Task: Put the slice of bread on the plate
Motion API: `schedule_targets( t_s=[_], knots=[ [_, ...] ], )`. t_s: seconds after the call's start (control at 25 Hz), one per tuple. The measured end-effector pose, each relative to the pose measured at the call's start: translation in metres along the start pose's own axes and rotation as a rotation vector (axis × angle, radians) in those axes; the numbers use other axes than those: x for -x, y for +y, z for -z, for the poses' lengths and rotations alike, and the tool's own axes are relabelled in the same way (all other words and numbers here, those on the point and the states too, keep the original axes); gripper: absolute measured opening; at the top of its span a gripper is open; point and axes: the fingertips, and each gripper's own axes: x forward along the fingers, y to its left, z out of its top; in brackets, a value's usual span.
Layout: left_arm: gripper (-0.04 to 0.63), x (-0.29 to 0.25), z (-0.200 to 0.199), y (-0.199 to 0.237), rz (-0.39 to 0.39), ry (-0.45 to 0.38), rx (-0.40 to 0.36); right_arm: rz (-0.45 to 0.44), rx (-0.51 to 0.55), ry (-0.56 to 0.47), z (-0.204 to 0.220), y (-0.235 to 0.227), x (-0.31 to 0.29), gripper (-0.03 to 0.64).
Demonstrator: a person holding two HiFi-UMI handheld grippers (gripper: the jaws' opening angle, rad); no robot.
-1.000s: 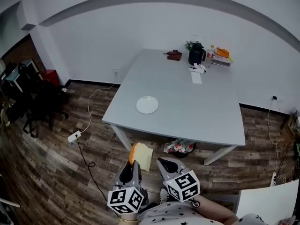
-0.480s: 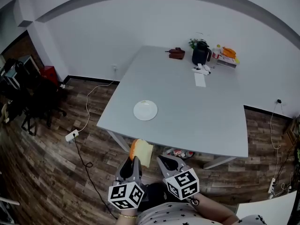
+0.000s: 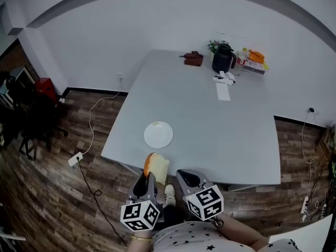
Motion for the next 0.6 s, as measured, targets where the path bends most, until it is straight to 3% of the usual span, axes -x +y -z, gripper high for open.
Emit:
schedule_targets(
  t_s=[0.6],
  knots=[
    [0.084, -0.187, -0.013, 0.044, 0.145, 0.172, 0.056, 0.053, 0.011, 0.065, -0.049, -0.063, -0.112, -0.002]
  ],
)
